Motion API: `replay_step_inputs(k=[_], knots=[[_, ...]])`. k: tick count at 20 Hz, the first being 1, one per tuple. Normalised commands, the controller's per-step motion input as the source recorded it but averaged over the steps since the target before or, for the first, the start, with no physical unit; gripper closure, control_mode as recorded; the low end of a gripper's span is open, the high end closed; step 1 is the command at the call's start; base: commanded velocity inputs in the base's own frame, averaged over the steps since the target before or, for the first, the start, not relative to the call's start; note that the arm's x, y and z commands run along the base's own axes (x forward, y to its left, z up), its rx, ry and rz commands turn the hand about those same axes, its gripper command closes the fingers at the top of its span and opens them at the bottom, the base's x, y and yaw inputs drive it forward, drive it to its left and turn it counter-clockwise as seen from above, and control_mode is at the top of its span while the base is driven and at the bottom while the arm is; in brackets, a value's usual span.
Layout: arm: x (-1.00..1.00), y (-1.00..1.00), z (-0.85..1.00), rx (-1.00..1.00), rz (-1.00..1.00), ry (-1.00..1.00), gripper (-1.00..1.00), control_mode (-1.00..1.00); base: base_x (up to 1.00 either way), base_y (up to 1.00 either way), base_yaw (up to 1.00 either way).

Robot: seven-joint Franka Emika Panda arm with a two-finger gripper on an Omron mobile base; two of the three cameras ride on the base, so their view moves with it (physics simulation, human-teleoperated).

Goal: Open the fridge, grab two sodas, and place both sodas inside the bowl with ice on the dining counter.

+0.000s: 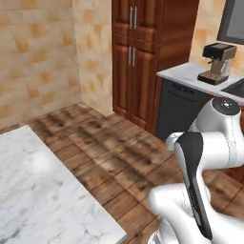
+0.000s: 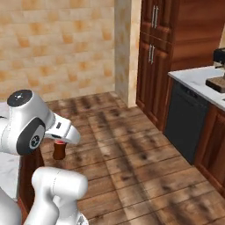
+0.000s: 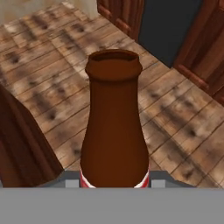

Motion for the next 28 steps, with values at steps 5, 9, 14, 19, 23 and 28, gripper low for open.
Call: replay_step_inputs(k=[5, 9, 14, 19, 23, 28], knots=[[0.00, 0.00, 0.00, 0.00, 0.00, 0.00, 1.00, 1.00, -0.67, -0.01, 0.45], [0.00, 0.00, 0.00, 0.00, 0.00, 0.00, 1.00, 1.00, -0.02, -0.47, 0.35], [0.00, 0.00, 0.00, 0.00, 0.00, 0.00, 1.00, 1.00, 0.13, -0.72, 0.32], [0.00, 0.00, 0.00, 0.00, 0.00, 0.00, 1.00, 1.00, 0.28, -0.60, 0.31], [0.00, 0.00, 0.00, 0.00, 0.00, 0.00, 1.00, 1.00, 0.61, -0.45, 0.34], [0.00, 0.00, 0.00, 0.00, 0.00, 0.00, 1.00, 1.00, 0.78, -0.40, 0.36]])
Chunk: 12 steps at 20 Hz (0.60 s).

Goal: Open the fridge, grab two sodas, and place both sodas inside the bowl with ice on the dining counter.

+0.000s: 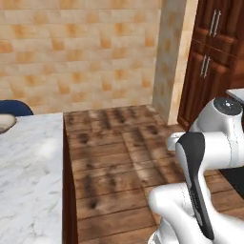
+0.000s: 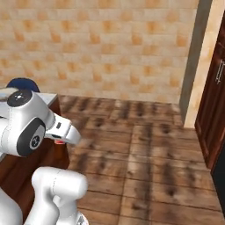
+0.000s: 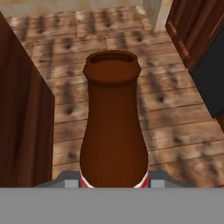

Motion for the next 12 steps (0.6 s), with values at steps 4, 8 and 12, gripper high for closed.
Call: replay_step_inputs(k=[4, 8, 12], knots=[[0.00, 0.00, 0.00, 0.00, 0.00, 0.00, 1.00, 1.00, 0.80, -0.50, 0.34], [0.00, 0.00, 0.00, 0.00, 0.00, 0.00, 1.00, 1.00, 0.81, -0.43, 0.34], [0.00, 0.00, 0.00, 0.00, 0.00, 0.00, 1.00, 1.00, 0.84, -0.20, 0.41]])
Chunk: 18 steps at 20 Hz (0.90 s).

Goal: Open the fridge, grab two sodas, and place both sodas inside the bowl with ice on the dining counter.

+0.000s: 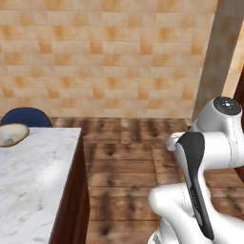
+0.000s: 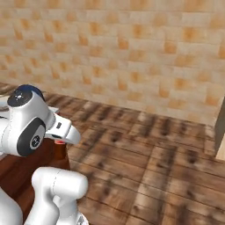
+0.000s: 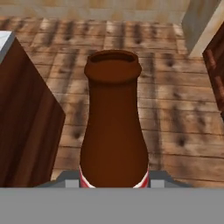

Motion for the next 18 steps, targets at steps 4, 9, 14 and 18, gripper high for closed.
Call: replay_step_inputs(k=[4, 9, 14, 18], knots=[[0.00, 0.00, 0.00, 0.00, 0.00, 0.00, 1.00, 1.00, 0.58, 0.09, 0.41], [0.00, 0.00, 0.00, 0.00, 0.00, 0.00, 1.00, 1.00, 0.71, 0.26, 0.30], [0.00, 0.00, 0.00, 0.00, 0.00, 0.00, 1.00, 1.00, 0.69, 0.26, 0.26], [0.00, 0.00, 0.00, 0.00, 0.00, 0.00, 1.00, 1.00, 0.83, 0.42, 0.25]])
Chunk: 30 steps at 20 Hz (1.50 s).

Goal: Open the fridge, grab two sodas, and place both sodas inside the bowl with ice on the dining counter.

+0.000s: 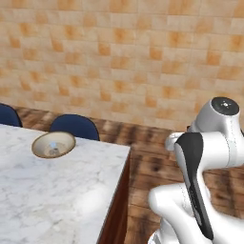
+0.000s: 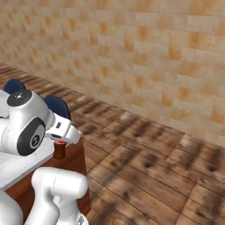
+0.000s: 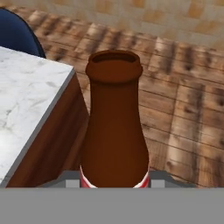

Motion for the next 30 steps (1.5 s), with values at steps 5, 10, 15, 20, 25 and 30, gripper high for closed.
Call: replay_step_inputs(k=[5, 10, 15, 20, 25, 30], knots=[[0.00, 0.00, 0.00, 0.00, 0.00, 0.00, 1.00, 1.00, 0.81, 0.41, 0.27], [0.00, 0.00, 0.00, 0.00, 0.00, 0.00, 1.00, 1.00, 0.70, -0.07, 0.40], [0.00, 0.00, 0.00, 0.00, 0.00, 0.00, 1.00, 1.00, 0.71, -0.49, 0.41], [0.00, 0.00, 0.00, 0.00, 0.00, 0.00, 1.00, 1.00, 0.74, -0.45, 0.38], [0.00, 0.00, 0.00, 0.00, 0.00, 0.00, 1.00, 1.00, 0.96, -0.22, 0.21], [0.00, 0.00, 0.00, 0.00, 0.00, 0.00, 1.00, 1.00, 0.67, -0.75, 0.26]])
